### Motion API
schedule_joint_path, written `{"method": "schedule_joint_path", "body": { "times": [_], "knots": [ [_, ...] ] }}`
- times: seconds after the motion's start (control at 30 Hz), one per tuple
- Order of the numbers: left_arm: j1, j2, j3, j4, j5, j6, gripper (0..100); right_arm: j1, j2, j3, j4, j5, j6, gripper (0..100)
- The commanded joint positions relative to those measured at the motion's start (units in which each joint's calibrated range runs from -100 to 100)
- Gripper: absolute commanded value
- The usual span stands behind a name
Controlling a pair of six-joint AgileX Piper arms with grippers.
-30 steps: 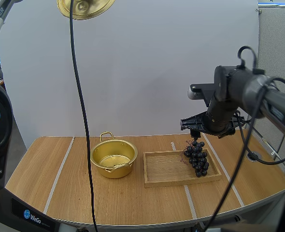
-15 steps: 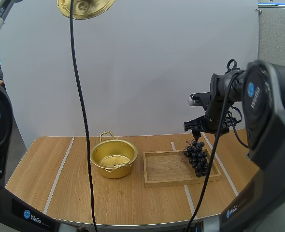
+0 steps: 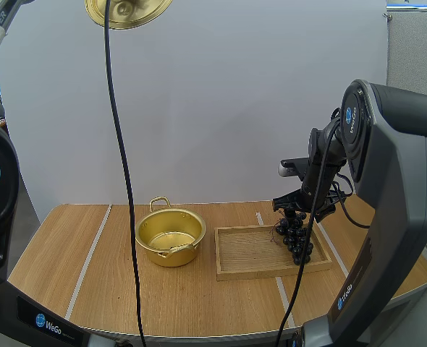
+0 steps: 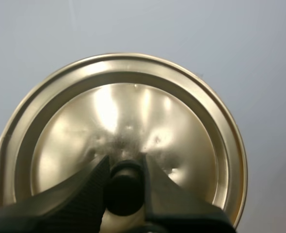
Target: Open the pot, put the grape inside, and close it
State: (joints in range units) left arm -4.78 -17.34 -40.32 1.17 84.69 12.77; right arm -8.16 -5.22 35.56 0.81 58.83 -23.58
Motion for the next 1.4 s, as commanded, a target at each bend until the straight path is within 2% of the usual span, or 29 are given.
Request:
{"method": "schedule_joint_path", "body": {
  "times": [0.0,0.53,1.37],
  "knots": [
    [-0.17,-0.5,-0.5,0.5,-2.4,-0.4,0,-0.3,1.4,-0.4,0.3,-1.5,-1.1,100],
    [-0.17,-0.5,-0.5,0.5,-2.4,-0.4,0,-0.3,9.7,-0.4,1.1,-2.1,-2.6,100],
    [-0.17,-0.5,-0.5,0.5,-2.4,-0.4,0,-0.3,12.3,-0.4,1.0,-0.8,-2.6,100]
  ]
}}
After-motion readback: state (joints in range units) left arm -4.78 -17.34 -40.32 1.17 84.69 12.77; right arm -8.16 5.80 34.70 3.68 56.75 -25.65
